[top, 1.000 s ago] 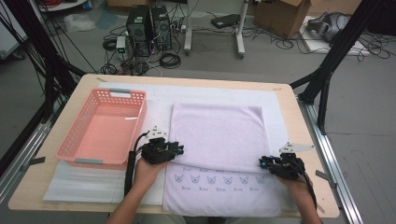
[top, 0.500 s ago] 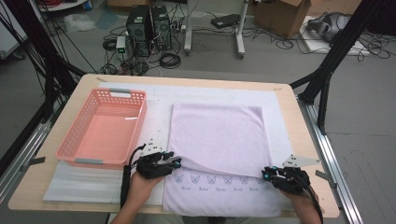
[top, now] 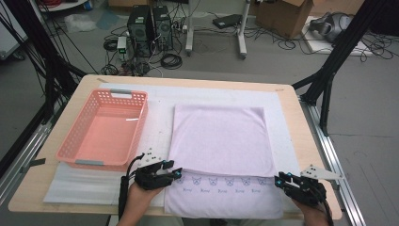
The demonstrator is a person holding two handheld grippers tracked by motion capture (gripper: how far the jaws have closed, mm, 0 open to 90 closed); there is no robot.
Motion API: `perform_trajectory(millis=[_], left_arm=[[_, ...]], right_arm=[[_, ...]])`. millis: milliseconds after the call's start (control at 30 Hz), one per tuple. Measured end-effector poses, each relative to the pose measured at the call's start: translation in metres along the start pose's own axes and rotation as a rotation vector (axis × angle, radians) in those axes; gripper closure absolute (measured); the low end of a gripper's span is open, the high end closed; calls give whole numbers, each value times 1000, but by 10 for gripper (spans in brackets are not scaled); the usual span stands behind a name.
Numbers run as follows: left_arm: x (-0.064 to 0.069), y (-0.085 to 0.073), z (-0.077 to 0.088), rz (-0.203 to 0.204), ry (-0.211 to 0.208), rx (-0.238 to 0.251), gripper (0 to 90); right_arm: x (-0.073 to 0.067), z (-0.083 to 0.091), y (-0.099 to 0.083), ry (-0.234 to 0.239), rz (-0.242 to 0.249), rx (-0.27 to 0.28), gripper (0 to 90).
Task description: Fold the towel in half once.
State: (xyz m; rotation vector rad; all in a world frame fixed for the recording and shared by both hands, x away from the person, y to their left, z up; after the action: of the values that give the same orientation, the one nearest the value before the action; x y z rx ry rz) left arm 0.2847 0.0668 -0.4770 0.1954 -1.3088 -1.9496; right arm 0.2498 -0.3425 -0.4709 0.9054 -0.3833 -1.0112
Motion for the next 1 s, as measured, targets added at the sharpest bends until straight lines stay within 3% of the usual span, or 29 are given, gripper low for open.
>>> perform_trajectory(millis=[100,200,367,500,667,767,867,1000], left_arm=[[1,1,6,3,0,19,502],[-2,0,10,15,30,26,499],[-9,-1,17,42,51,32,508],[-13,-4,21,53,49,30,570],[-12,-4,21,61,36,30,584],[-10,-7,15,64,23,-7,593],[-8,-11,7,58,36,-57,600],[-5,-12,4,10,64,-90,768]], right_arm=[[3,5,4,-19,-38,66,661],[5,3,8,-41,-66,85,653],[1,-12,7,-64,-39,32,635],[-2,-23,-1,-86,11,-52,650],[-5,-23,-3,-102,62,-61,767],[-10,-23,-3,-97,98,-70,845],[-9,-23,-3,-86,75,-68,846],[-9,-21,-3,-94,84,-60,855]])
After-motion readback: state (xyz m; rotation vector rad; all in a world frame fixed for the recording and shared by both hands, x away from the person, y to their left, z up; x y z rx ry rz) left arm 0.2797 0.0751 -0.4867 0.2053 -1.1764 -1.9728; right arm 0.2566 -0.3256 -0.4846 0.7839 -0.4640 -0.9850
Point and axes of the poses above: each handheld gripper's, and its own axes: z roughly backward along the jaws, y roughly out of its top, x roughly to its right, the point moved 6 cm from there along -z, roughly forward along the jaws, and after that the axes turned 2 degrees about -y, right-handed, at the moved point
